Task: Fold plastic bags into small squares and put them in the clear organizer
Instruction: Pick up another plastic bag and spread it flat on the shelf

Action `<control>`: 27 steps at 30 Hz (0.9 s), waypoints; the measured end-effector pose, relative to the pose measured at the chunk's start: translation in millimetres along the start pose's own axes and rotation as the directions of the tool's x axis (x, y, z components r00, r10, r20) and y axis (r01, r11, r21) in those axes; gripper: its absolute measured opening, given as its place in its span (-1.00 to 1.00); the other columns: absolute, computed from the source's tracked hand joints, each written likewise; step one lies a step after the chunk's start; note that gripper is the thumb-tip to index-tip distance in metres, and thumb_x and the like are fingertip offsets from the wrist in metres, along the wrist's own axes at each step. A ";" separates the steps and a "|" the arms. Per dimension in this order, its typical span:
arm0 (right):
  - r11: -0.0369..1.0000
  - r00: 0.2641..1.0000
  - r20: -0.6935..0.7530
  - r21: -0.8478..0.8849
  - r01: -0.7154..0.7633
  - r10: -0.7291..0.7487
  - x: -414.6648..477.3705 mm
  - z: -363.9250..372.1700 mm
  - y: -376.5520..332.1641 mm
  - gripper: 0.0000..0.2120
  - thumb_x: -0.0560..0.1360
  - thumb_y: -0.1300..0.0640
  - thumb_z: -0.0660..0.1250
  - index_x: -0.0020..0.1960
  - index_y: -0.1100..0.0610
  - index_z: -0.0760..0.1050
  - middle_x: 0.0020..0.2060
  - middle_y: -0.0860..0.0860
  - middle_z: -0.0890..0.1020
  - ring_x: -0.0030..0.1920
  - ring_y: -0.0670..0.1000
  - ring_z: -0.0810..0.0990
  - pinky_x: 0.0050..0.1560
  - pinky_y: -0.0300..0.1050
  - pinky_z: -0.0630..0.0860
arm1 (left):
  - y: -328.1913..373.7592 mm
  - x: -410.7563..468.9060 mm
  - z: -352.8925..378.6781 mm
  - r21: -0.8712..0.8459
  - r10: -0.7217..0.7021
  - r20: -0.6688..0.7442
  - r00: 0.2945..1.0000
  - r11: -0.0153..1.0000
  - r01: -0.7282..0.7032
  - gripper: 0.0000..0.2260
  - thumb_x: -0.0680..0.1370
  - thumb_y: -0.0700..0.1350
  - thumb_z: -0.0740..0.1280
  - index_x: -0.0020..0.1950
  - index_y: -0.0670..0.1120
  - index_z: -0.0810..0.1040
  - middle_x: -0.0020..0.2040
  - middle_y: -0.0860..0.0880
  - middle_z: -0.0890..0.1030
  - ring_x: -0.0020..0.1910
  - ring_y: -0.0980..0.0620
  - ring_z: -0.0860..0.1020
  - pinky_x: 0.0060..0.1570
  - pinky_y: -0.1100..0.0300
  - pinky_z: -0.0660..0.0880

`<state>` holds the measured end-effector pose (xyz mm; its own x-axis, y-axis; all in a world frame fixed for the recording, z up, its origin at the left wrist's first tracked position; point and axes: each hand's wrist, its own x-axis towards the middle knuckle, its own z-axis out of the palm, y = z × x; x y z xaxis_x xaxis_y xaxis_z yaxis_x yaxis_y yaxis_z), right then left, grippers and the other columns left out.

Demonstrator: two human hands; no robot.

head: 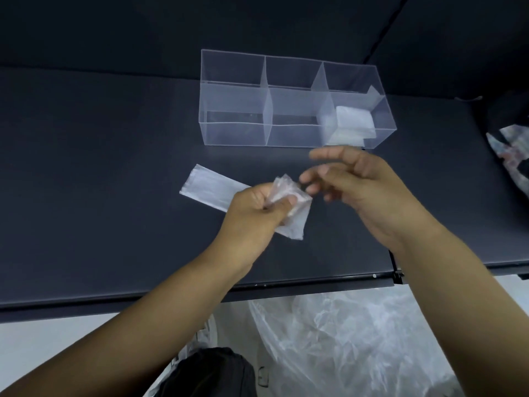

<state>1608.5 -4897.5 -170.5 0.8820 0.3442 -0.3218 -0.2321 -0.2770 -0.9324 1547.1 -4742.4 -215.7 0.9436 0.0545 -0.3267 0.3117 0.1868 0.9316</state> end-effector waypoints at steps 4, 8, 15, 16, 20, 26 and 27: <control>0.988 0.975 0.219 -0.147 0.056 -0.022 10.7 -7.9 16.5 -0.47 0.40 0.10 0.42 0.35 -0.04 0.41 0.22 -0.14 0.58 0.16 -0.12 0.50 0.12 -0.28 0.47 | 3.5 4.9 -16.9 -0.036 -0.052 -0.063 0.997 0.998 0.049 -0.82 0.61 -0.21 0.26 0.09 -0.13 0.65 0.07 -0.10 0.68 0.08 -0.03 0.63 0.08 0.11 0.58; 0.940 0.905 0.410 -0.339 0.035 0.114 30.8 6.4 29.4 -0.43 0.43 0.25 0.47 0.37 -0.04 0.41 0.07 -0.15 0.63 -0.01 -0.21 0.52 -0.07 -0.44 0.40 | 2.9 10.1 -35.3 -0.113 -0.094 -0.073 0.993 0.990 0.086 -0.81 0.63 -0.20 0.23 0.11 -0.13 0.63 0.00 -0.08 0.70 -0.01 0.02 0.66 -0.04 0.23 0.60; 0.896 0.950 0.244 -0.438 -0.071 0.194 52.1 10.3 42.3 -0.66 0.46 0.07 0.45 0.21 -0.03 0.52 -0.19 -0.09 0.68 -0.09 -0.19 0.59 0.01 -0.34 0.38 | -14.7 30.9 -73.3 0.081 -0.079 -0.364 0.928 0.990 0.116 -0.86 0.59 -0.20 0.31 -0.14 -0.15 0.62 -0.24 -0.08 0.65 -0.34 0.09 0.65 -0.27 0.26 0.59; 0.895 0.957 0.218 -0.439 -0.077 0.190 53.3 11.5 43.9 -0.69 0.47 0.08 0.45 0.19 -0.03 0.53 -0.22 -0.09 0.68 -0.12 -0.21 0.59 -0.02 -0.36 0.39 | -17.7 32.9 -78.4 0.148 -0.049 -0.392 0.919 0.982 0.115 -0.88 0.57 -0.19 0.34 -0.15 -0.11 0.62 -0.29 -0.05 0.65 -0.38 0.09 0.64 -0.28 0.25 0.60; 0.886 0.975 0.143 -0.455 -0.090 0.172 55.0 17.3 47.3 -0.78 0.46 0.15 0.45 0.09 0.03 0.56 -0.20 -0.02 0.69 -0.16 -0.11 0.62 -0.03 -0.34 0.46 | -22.6 35.8 -89.9 0.416 0.138 -0.424 0.895 0.907 0.058 -0.90 0.51 -0.16 0.41 -0.19 0.00 0.61 -0.39 0.07 0.64 -0.50 0.17 0.57 -0.40 0.35 0.51; 0.871 0.984 0.056 -0.476 -0.123 0.169 58.0 25.6 46.5 -0.85 0.42 0.21 0.48 -0.04 0.09 0.58 -0.31 -0.05 0.63 -0.31 -0.15 0.56 -0.17 -0.33 0.46 | -19.0 29.2 -86.1 0.735 0.505 -0.425 0.751 0.677 -0.039 -0.82 0.54 -0.24 0.34 0.14 -0.14 0.56 -0.09 -0.04 0.60 -0.07 -0.05 0.56 0.00 0.15 0.48; 0.870 0.984 0.051 -0.476 -0.129 0.173 58.4 26.7 46.2 -0.85 0.41 0.22 0.49 -0.04 0.10 0.58 -0.33 -0.05 0.62 -0.32 -0.13 0.55 -0.16 -0.31 0.46 | -19.4 23.4 -79.9 0.801 0.599 -0.353 0.719 0.590 -0.098 -0.79 0.54 -0.24 0.32 0.16 -0.16 0.56 -0.04 -0.09 0.59 -0.01 -0.08 0.51 0.07 0.13 0.43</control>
<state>1638.3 -4866.2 -236.8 0.8066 0.3360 -0.4863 -0.1205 -0.7120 -0.6918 1554.2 -4666.3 -254.1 0.8256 0.4971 0.2669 0.1807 -0.6810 0.7096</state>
